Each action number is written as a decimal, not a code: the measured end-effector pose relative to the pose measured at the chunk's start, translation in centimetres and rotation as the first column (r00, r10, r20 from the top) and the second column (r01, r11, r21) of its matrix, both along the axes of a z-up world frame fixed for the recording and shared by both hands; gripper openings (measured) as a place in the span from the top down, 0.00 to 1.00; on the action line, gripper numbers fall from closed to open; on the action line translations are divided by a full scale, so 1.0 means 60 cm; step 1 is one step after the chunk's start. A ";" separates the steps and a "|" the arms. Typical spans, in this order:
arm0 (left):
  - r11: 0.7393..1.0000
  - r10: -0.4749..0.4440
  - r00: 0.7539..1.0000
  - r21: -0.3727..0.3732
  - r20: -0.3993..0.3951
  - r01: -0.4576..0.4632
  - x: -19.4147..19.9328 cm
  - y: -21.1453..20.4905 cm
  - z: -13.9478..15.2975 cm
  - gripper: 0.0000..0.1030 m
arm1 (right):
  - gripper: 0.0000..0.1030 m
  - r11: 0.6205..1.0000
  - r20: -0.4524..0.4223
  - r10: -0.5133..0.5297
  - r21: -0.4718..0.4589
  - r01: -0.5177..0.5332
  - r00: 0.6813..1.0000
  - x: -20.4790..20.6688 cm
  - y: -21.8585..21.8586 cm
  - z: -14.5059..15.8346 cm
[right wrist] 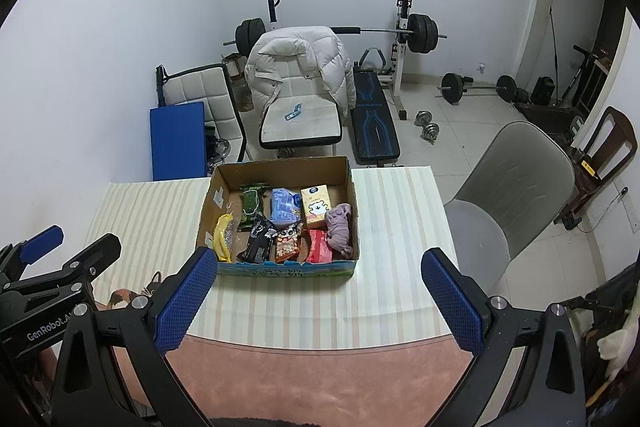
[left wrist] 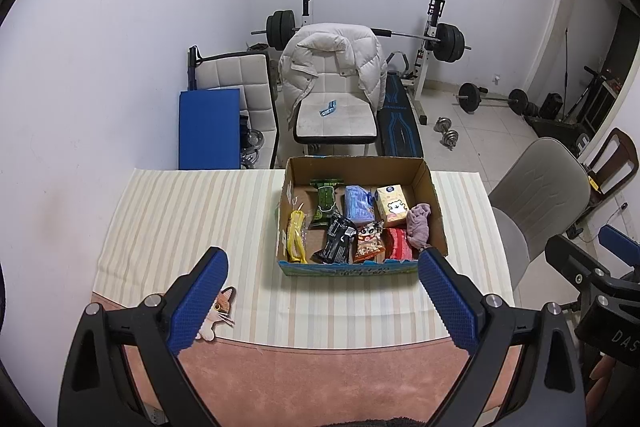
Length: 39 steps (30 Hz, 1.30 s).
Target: Organize soft objects
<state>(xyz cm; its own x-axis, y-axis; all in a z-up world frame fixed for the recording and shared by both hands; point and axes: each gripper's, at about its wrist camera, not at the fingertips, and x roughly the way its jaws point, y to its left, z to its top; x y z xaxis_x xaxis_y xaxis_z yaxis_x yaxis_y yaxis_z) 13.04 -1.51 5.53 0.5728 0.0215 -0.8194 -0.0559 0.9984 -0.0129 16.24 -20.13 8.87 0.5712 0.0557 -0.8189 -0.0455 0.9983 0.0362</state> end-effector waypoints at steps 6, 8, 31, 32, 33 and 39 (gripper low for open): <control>1.000 0.003 1.000 0.000 0.011 -0.003 0.003 -0.002 0.007 0.05 | 0.00 1.000 0.007 -0.011 -0.001 0.011 1.000 -0.001 -0.008 0.004; 1.000 0.003 1.000 -0.001 0.010 -0.003 0.003 -0.002 0.007 0.05 | 0.00 1.000 0.008 -0.009 -0.004 0.009 1.000 0.000 -0.008 0.004; 1.000 0.009 1.000 0.011 0.014 -0.009 0.009 0.000 0.013 0.05 | 0.00 1.000 0.021 -0.021 -0.022 0.022 1.000 -0.011 -0.007 0.010; 1.000 0.007 1.000 0.010 0.013 -0.008 0.008 0.000 0.012 0.05 | 0.00 0.999 0.022 -0.023 -0.026 0.023 0.999 -0.011 -0.007 0.011; 1.000 0.007 1.000 0.009 0.012 -0.007 0.007 0.000 0.012 0.05 | 0.00 0.999 0.024 -0.026 -0.030 0.026 0.999 -0.012 -0.007 0.012; 1.000 0.008 1.000 0.010 0.011 -0.008 0.007 0.000 0.011 0.05 | 0.00 0.999 0.030 -0.033 -0.040 0.034 0.999 -0.011 -0.007 0.014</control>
